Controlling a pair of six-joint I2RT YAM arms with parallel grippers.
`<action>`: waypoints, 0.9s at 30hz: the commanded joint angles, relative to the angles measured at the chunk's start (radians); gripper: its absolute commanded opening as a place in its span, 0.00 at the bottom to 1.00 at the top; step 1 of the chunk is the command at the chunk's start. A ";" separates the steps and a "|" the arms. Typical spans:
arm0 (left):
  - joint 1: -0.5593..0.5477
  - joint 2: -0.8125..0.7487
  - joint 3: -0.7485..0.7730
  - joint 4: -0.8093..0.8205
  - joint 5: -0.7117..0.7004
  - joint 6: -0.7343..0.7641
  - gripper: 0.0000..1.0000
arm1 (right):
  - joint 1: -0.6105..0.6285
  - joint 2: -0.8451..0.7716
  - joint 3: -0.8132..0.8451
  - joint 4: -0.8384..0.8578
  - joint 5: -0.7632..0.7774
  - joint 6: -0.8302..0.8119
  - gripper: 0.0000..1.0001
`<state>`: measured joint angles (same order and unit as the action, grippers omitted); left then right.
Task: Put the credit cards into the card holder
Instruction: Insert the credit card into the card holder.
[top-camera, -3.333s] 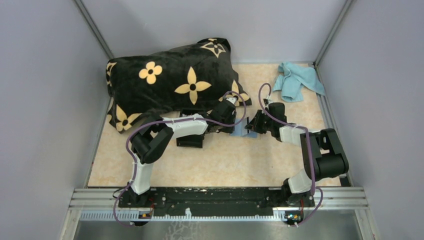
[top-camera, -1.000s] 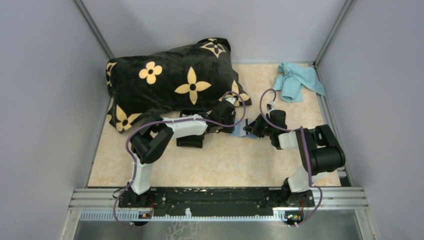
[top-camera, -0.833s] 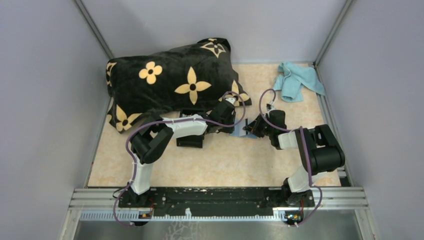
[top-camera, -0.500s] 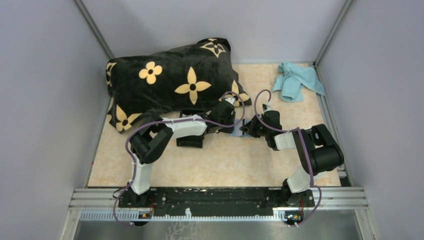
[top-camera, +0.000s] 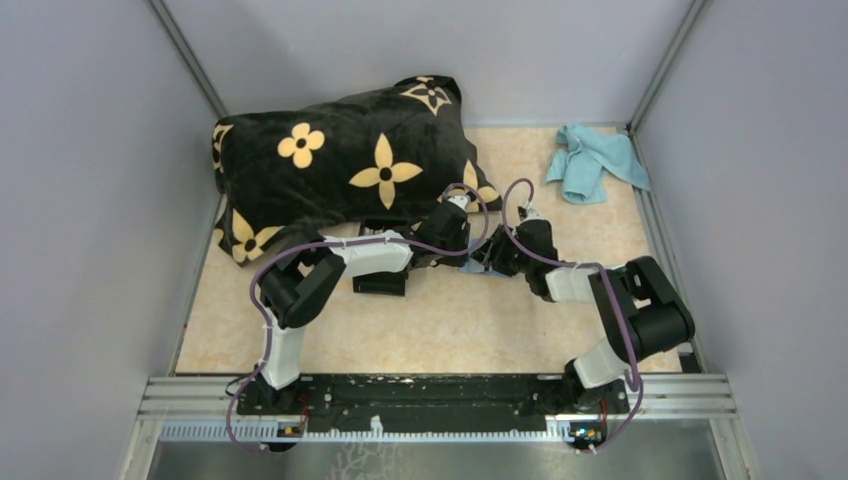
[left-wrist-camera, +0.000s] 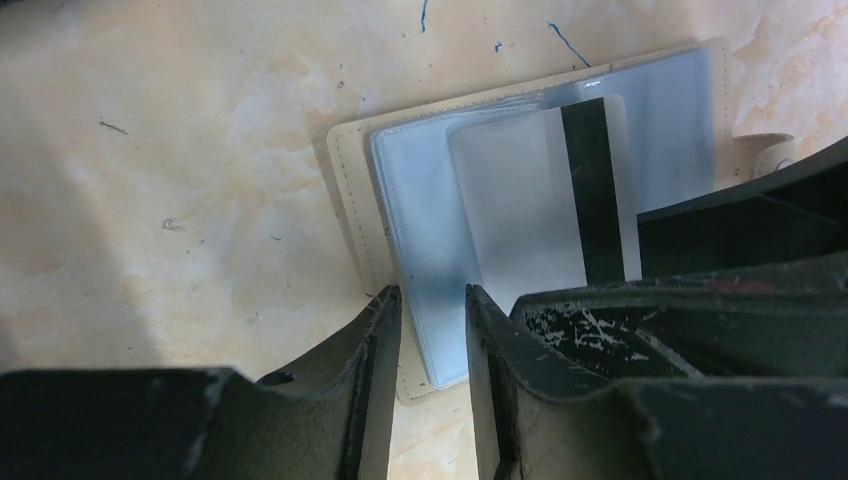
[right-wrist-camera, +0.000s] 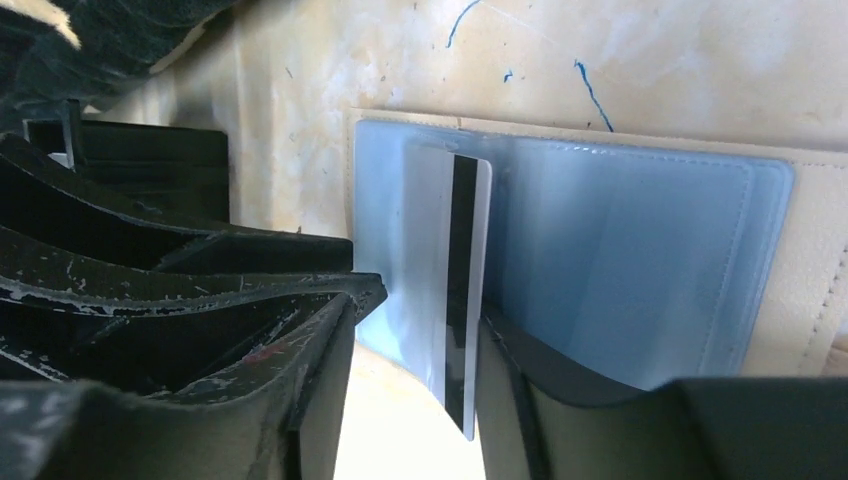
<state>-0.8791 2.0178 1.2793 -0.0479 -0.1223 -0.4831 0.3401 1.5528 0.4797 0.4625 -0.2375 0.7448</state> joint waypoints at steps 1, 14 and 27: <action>0.000 0.058 -0.061 -0.109 0.016 -0.009 0.38 | 0.018 -0.032 -0.006 -0.268 0.069 -0.081 0.49; 0.002 0.022 -0.077 -0.092 0.015 -0.016 0.38 | 0.028 -0.078 0.070 -0.440 0.164 -0.149 0.54; 0.003 0.006 -0.088 -0.090 0.003 -0.006 0.38 | 0.030 -0.148 0.109 -0.526 0.228 -0.183 0.53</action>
<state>-0.8791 2.0006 1.2423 -0.0048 -0.1215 -0.4976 0.3721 1.4185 0.5728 0.0765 -0.1028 0.6083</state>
